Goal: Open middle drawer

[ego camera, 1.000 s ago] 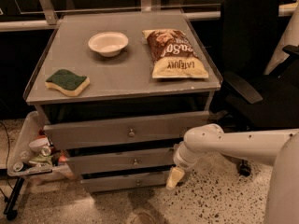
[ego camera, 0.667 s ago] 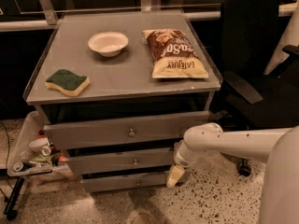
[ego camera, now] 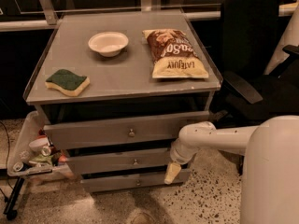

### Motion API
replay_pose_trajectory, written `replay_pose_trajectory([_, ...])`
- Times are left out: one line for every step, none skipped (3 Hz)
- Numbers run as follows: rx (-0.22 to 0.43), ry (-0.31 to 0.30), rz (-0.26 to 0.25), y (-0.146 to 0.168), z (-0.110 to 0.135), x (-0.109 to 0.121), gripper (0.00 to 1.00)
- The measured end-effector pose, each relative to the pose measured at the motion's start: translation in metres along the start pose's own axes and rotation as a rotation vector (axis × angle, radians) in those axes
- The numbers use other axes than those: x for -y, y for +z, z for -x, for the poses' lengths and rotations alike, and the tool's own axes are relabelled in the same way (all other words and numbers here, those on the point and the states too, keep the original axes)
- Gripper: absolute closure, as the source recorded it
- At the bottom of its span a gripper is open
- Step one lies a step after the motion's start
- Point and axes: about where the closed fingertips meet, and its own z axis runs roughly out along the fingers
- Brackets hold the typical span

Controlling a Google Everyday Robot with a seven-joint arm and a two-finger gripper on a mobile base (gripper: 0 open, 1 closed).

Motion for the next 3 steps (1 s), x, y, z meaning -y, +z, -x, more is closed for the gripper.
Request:
replay_pose_trajectory([-0.029, -0.004, 0.041, 0.012, -0.010, -0.016, 0.00])
replay_pose_trajectory([-0.045, -0.004, 0.061, 0.010, -0.014, -0.026, 0.00])
replay_pose_trajectory([-0.091, -0.002, 0.096, -0.012, -0.025, -0.056, 0.00])
